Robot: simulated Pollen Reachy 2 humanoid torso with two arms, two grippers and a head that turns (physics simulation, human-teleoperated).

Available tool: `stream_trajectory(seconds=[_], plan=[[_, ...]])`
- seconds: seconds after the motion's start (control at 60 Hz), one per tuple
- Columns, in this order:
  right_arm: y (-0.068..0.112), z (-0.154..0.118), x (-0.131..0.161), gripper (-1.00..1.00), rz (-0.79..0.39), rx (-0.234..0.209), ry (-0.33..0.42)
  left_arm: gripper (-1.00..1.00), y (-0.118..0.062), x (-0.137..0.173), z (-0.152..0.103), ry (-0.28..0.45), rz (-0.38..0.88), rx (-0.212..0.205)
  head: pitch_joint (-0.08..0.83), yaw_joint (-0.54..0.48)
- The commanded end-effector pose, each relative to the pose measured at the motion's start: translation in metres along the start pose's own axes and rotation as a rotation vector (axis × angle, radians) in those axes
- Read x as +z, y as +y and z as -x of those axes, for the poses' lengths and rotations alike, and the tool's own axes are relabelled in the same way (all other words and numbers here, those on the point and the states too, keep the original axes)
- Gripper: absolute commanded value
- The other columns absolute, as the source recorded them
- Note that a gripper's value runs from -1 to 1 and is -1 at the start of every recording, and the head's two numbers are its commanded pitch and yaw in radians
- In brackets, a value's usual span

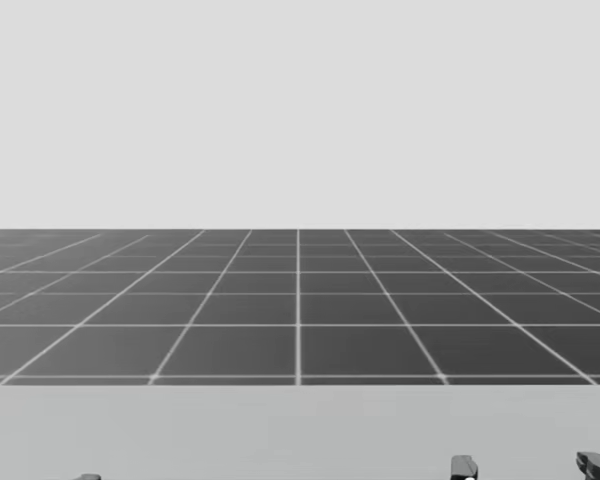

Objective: Pick up the gelatin box and lift it.

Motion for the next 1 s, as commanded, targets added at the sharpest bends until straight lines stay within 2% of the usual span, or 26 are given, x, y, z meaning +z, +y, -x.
stream_trajectory(seconds=[0.017,0.167,0.3,0.567,0.717,1.0], plan=[[0.0029,0.0007,0.0024,-1.00,0.024,-0.038,0.020,-1.00,-0.0003,0.0001,0.0000,0.001,0.001,-0.001,0.004,0.00],[0.0019,-0.0008,0.0015,-1.00,0.002,-0.045,-0.003,-1.00,-0.0003,0.0000,0.0002,0.001,0.000,0.000,0.079,-0.01],[0.0015,-0.0004,0.0006,-1.00,0.003,-0.052,0.000,-1.00,-0.0001,-0.0002,0.0004,0.000,-0.002,-0.002,0.236,0.00],[0.0012,-0.0005,0.0001,-1.00,-0.001,-0.055,0.003,-1.00,0.0008,-0.0004,0.0001,-0.003,-0.002,-0.007,0.452,-0.01],[0.0015,-0.0003,-0.0003,-1.00,-0.001,-0.053,0.004,-1.00,0.0008,-0.0001,-0.0005,-0.004,0.001,-0.004,0.542,-0.08],[0.0021,0.0003,-0.0006,-1.00,0.001,-0.048,0.006,-1.00,-0.0009,0.0003,-0.0011,-0.006,0.012,0.001,0.698,-0.29]])
